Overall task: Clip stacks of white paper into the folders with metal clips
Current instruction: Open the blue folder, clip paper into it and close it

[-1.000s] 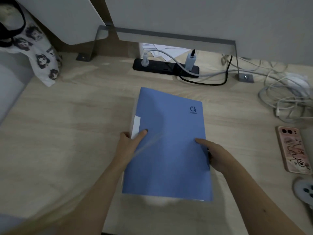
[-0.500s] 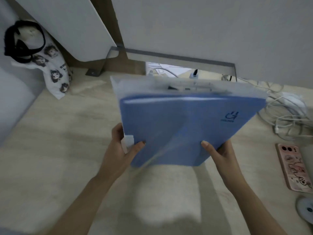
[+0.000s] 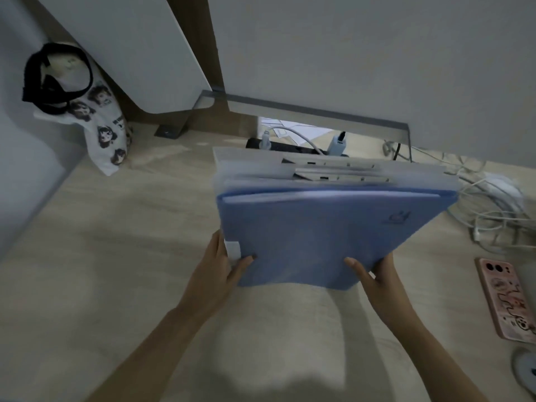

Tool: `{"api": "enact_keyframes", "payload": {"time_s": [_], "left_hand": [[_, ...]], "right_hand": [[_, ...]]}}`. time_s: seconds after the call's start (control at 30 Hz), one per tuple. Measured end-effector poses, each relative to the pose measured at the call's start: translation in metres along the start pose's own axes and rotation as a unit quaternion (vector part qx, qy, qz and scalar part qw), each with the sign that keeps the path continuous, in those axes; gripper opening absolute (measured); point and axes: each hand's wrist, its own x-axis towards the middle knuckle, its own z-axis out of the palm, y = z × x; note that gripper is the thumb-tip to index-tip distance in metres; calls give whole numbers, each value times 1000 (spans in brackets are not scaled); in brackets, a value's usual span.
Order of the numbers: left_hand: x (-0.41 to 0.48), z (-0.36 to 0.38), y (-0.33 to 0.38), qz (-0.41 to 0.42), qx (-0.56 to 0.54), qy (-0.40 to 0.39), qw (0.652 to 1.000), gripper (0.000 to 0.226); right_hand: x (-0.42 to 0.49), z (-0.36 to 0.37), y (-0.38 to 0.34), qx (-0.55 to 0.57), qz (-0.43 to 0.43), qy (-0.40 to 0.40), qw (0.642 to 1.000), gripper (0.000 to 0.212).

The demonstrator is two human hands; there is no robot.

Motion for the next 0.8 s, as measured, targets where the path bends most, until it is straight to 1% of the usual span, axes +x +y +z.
{"api": "enact_keyframes", "payload": {"time_s": [0.07,0.1,0.13,0.17,0.23,0.27,0.3,0.37,0.43,0.5,0.53,0.6,0.7,0.77,0.8], "left_hand": [[6,-5,-2,6,17,-1,1000,91],[7,-7,-3,-4,18,3,1000,97],[8,-12,-5,-15,11,9,1000,97],[9,-17,-7,-29,-2,16,999,90],[14,-29,-13,-56,-40,34,997,70],[17,-36,-18,-73,-62,42,995,66],[21,-47,-25,-93,-81,49,991,67],[30,-67,-41,-109,-80,48,990,72],[41,-91,-63,-111,-25,52,992,76],[49,-115,-86,-127,29,54,990,79],[54,-128,-98,-147,33,49,987,80],[65,-149,-115,-188,10,34,981,82],[84,-176,-130,-196,6,44,979,58],[97,-188,-138,-205,-7,42,978,51],[102,-192,-142,-214,-15,33,976,48]], "right_hand": [[1,5,-5,9,5,-5,1000,58],[1,7,-6,13,14,-11,1000,57],[2,13,-8,17,24,-18,999,56],[4,19,-9,21,35,-25,999,56],[10,36,-9,24,62,-45,997,52],[13,46,-8,17,76,-60,995,50],[18,61,-7,4,87,-74,993,51],[26,86,-5,-17,98,-91,991,62],[38,120,-5,-17,118,-115,986,70],[49,154,-8,-12,139,-138,981,67],[56,171,-10,-14,142,-147,979,69],[69,202,-12,-23,145,-158,976,79],[90,239,-16,-29,158,-170,972,80],[104,259,-24,-39,167,-177,969,82],[109,267,-28,-46,170,-178,968,80]]}}
